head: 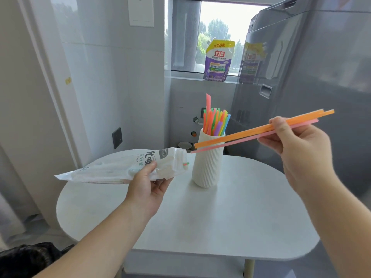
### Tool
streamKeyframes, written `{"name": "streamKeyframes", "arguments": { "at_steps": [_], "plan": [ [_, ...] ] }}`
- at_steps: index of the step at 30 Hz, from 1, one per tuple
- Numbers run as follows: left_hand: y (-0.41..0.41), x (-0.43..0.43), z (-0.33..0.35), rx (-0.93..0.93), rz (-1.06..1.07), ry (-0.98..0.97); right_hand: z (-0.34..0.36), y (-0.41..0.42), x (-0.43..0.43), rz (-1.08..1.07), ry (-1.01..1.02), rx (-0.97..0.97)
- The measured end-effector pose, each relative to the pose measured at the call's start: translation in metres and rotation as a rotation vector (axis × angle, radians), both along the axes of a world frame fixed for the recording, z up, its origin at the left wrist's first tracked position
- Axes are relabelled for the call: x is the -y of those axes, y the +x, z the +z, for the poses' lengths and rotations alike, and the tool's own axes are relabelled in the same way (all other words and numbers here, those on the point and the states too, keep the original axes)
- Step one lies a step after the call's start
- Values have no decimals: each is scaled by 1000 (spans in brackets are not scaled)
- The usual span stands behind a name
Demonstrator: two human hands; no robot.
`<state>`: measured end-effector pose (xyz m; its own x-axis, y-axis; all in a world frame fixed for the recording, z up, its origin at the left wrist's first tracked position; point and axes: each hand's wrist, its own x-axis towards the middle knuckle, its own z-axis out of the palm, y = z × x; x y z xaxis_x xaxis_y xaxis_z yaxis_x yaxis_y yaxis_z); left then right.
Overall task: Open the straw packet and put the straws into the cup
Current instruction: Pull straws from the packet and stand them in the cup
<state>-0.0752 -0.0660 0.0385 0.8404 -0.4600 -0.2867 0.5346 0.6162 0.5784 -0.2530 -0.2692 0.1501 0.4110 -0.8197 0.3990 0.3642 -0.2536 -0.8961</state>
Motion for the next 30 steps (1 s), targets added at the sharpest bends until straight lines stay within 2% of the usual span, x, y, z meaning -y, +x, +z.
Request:
{"name": "streamKeyframes", "arguments": {
  "at_steps": [6,11,18,30],
  "plan": [
    [-8,7,-5,4,-38,25,42,3,-9,-165,-428,-68],
    [-12,11,-5,25,-51,11,65,17,-11,-207,-620,-261],
    [-9,9,-6,48,-50,-4,81,36,-7,-188,-683,-415],
    [-10,11,-7,49,-76,-1,72,99,5,-121,-665,-644]
  ]
}}
